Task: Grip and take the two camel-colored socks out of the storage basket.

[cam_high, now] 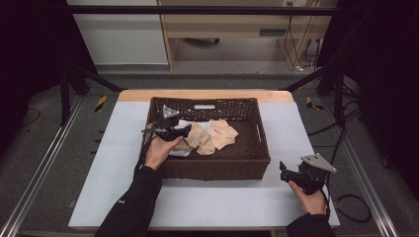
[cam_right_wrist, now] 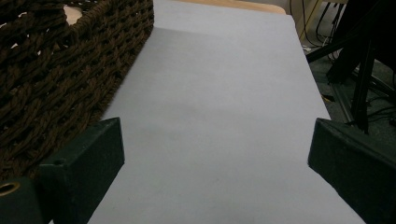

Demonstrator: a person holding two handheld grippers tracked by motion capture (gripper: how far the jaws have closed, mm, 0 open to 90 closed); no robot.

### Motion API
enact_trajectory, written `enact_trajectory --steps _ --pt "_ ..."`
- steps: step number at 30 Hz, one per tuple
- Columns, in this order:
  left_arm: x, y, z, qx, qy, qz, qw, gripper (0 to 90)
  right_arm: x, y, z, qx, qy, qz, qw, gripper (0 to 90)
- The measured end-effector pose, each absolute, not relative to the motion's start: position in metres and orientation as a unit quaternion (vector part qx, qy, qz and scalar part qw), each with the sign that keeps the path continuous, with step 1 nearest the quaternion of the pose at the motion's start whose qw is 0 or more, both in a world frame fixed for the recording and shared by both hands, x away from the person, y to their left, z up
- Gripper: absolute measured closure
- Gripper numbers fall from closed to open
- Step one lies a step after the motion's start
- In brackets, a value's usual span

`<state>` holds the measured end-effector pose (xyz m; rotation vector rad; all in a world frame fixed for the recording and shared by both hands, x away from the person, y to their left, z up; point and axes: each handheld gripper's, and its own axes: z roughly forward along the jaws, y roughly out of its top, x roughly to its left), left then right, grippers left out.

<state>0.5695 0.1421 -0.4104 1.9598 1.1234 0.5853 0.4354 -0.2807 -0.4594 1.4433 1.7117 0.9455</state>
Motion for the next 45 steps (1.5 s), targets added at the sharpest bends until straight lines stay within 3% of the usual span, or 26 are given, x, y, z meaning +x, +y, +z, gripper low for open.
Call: enact_trajectory --steps 9,22,26,30,36,45 --pt "0.57 0.138 -0.416 0.79 0.432 0.239 0.363 41.9 0.436 -0.28 -0.46 0.555 0.663 0.361 0.349 4.1" --pt "0.575 0.133 -0.428 0.818 0.425 0.212 0.325 38.3 0.436 -0.28 -0.46 0.557 0.662 0.36 0.348 4.1" --pt "0.576 0.131 -0.43 0.834 0.415 0.197 0.306 46.4 0.436 -0.28 -0.46 0.556 0.662 0.36 0.349 4.2" --pt "0.575 0.13 -0.43 0.846 0.404 0.19 0.293 64.9 0.436 -0.28 -0.46 0.557 0.662 0.36 0.349 4.2" --pt "0.573 0.132 -0.427 0.844 0.409 0.178 0.298 80.2 0.436 -0.28 -0.46 0.556 0.662 0.359 0.35 4.2" --pt "0.565 0.138 -0.413 0.82 0.399 0.191 0.364 83.9 0.435 -0.281 -0.46 0.556 0.663 0.357 0.352 4.1"
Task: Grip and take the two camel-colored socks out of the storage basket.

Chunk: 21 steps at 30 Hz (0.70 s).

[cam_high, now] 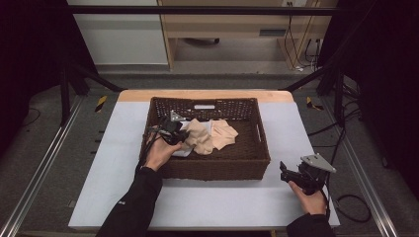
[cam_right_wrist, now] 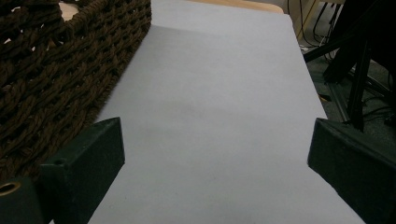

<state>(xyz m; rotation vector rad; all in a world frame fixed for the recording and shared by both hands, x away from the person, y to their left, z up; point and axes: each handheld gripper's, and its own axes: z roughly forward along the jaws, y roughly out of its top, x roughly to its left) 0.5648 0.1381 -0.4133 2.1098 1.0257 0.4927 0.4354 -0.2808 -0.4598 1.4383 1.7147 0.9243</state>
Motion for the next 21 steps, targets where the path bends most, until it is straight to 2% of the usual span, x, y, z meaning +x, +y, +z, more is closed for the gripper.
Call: enact_trajectory --steps 14,21 --pt "0.55 0.146 -0.382 0.753 0.374 0.217 0.496 84.3 0.436 -0.281 -0.46 0.556 0.662 0.356 0.355 4.1" --pt "0.537 0.147 -0.362 0.734 0.361 0.224 0.53 84.3 0.435 -0.281 -0.459 0.557 0.661 0.356 0.356 4.2"
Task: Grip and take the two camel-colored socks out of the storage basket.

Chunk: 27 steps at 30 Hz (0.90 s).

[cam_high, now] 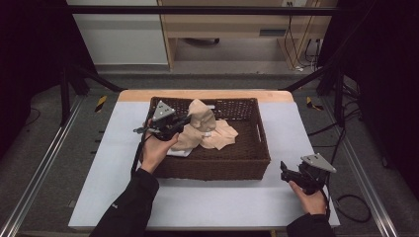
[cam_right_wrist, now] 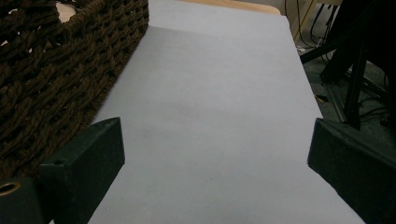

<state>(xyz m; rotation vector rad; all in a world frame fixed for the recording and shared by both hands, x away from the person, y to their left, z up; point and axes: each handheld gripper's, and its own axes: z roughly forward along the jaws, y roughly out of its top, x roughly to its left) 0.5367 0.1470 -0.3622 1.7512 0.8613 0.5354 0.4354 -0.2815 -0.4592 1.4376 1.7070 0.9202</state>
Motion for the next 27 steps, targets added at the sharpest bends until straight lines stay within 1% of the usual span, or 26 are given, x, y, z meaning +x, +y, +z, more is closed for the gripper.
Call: enact_trajectory --steps 12,27 --pt "0.511 0.16 -0.337 0.709 0.349 0.226 0.57 84.3 0.435 -0.282 -0.459 0.557 0.66 0.355 0.358 4.1" --pt "0.452 0.172 -0.314 0.713 0.295 0.226 0.595 84.2 0.434 -0.282 -0.459 0.558 0.659 0.354 0.36 4.1"
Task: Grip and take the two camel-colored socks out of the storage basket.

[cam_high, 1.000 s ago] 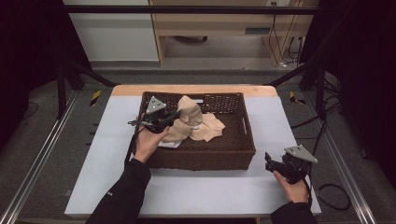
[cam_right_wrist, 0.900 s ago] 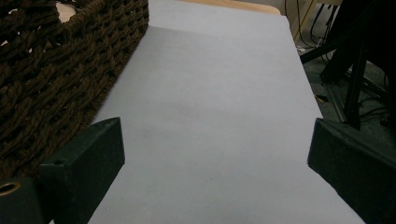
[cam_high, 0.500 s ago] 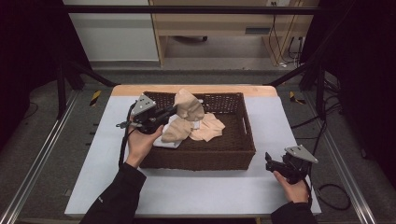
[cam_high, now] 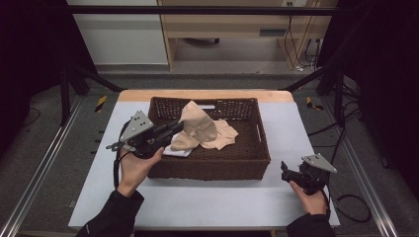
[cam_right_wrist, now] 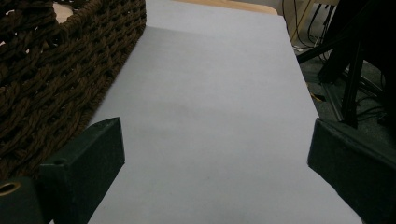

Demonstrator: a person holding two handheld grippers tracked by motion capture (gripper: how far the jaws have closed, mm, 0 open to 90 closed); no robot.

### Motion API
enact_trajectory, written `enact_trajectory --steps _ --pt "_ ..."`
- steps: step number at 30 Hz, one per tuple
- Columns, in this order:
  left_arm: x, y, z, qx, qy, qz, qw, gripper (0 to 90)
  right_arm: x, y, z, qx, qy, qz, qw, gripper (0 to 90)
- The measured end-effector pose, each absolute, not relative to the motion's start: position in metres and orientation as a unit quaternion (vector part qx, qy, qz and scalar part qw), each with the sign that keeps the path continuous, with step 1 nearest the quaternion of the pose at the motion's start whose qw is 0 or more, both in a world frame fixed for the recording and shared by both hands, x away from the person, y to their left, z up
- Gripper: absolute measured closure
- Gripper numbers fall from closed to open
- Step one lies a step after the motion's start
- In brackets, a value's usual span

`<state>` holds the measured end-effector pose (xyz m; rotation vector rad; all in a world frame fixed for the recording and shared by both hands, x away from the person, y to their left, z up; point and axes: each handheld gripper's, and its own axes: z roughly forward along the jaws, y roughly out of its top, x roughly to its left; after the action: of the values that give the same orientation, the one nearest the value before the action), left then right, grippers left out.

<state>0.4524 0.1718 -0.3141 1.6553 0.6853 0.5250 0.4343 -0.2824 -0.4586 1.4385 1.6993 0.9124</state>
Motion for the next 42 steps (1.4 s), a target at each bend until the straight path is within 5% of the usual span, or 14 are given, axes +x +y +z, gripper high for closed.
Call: enact_trajectory --steps 17,42 --pt "0.4 0.187 -0.326 0.729 0.261 0.214 0.596 84.3 0.433 -0.282 -0.458 0.561 0.658 0.353 0.359 4.1" --pt "0.372 0.187 -0.407 0.799 0.274 0.142 0.516 84.3 0.432 -0.283 -0.459 0.559 0.659 0.351 0.359 4.3"
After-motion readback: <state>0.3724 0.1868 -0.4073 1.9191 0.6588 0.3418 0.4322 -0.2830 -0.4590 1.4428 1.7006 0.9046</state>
